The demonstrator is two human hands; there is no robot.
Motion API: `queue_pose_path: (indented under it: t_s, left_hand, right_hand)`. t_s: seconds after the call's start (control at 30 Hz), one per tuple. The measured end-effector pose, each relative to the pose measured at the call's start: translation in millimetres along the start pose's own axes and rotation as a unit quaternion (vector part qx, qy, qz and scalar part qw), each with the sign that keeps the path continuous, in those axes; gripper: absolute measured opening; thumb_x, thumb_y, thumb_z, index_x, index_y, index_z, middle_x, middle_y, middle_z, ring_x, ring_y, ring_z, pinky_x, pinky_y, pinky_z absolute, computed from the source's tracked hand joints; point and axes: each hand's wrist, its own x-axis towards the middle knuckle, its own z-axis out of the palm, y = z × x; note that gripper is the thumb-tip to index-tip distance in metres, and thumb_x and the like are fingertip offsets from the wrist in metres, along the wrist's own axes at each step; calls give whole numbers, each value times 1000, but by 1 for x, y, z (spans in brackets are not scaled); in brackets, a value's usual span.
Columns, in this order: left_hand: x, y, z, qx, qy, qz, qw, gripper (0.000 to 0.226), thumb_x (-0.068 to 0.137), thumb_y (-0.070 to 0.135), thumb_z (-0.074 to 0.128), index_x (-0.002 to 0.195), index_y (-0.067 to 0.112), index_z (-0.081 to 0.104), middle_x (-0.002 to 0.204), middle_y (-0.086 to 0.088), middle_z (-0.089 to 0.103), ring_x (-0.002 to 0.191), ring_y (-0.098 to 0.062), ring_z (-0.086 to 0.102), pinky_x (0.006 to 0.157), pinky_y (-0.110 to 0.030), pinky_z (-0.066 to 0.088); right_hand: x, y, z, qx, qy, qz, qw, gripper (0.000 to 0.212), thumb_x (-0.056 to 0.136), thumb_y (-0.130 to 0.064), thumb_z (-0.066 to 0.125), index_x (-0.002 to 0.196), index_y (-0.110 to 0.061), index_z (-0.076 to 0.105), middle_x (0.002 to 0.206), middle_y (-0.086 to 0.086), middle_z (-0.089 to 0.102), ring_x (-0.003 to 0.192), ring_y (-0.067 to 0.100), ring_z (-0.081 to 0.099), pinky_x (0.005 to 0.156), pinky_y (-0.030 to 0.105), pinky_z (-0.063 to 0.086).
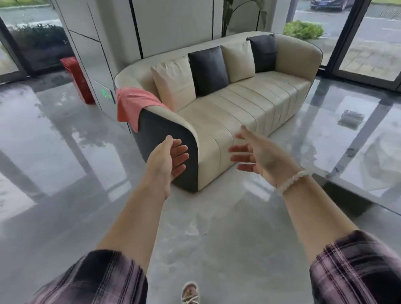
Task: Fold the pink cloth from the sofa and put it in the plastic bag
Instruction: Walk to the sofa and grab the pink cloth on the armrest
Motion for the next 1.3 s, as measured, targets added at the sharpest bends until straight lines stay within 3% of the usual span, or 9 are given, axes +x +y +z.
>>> queue_pose_path:
  t_s: [0.3, 0.5, 0.67, 0.77, 0.9, 1.1, 1.23, 1.3]
  left_hand:
    - [233, 80, 35, 42, 13, -32, 999, 21, 93, 34, 45, 90, 21, 62, 88, 5, 68, 82, -10, 65, 76, -28, 51]
    - [342, 97, 53, 32, 37, -42, 998, 17, 89, 30, 51, 90, 19, 63, 88, 3, 68, 80, -12, 65, 78, -29, 51]
    - [460, 113, 76, 8, 89, -47, 995, 16, 91, 29, 50, 87, 18, 62, 86, 1, 68, 77, -13, 64, 77, -29, 50]
    - [516, 127, 85, 2, 114, -52, 992, 18, 92, 30, 49, 87, 18, 61, 85, 2, 67, 77, -13, 63, 71, -29, 49]
    - [589, 143, 81, -23, 173, -56, 983, 15, 91, 27, 50, 88, 17, 61, 83, 1, 65, 73, -13, 62, 64, -26, 48]
    - [643, 156, 53, 15, 219, -79, 972, 16, 93, 27, 48, 99, 15, 56, 82, 1, 61, 68, -12, 57, 62, -24, 43]
    - [690, 152, 23, 54, 248, -97, 962, 13, 90, 25, 48, 90, 17, 59, 81, 2, 61, 69, -11, 58, 66, -25, 45]
    - [723, 151, 6, 87, 246, -95, 961, 13, 90, 23, 48, 85, 19, 58, 81, 2, 62, 70, -11, 57, 68, -27, 46]
  right_hand:
    - [226, -61, -3, 56, 10, 26, 998, 43, 97, -49, 35, 119, -18, 54, 113, 9, 66, 102, 24, 65, 89, 39, 53]
    - [346, -74, -12, 81, 9, 35, 996, 43, 97, -48, 35, 118, -16, 56, 112, 11, 67, 102, 26, 65, 91, 42, 53]
    - [488, -89, -13, 74, -34, 47, 996, 40, 97, -48, 34, 111, -19, 57, 111, 9, 67, 101, 24, 64, 87, 38, 53]
    - [560, -107, -6, 60, -77, 66, 993, 38, 97, -51, 32, 103, -22, 57, 111, 8, 66, 103, 24, 63, 93, 42, 51]
    - [654, -128, 17, 26, -133, 69, 988, 43, 97, -51, 30, 110, -20, 55, 112, 6, 64, 104, 23, 62, 94, 40, 50]
    - [723, -122, 61, 33, -179, 110, 977, 51, 98, -49, 30, 125, -12, 52, 117, 9, 60, 95, 20, 61, 69, 28, 51]
    - [764, -110, 93, 24, -178, 137, 974, 52, 98, -48, 31, 127, -10, 51, 114, 10, 62, 108, 28, 60, 74, 30, 51]
    - [784, -104, 109, 17, -171, 150, 974, 50, 98, -47, 32, 126, -10, 52, 103, 5, 62, 102, 27, 61, 81, 34, 51]
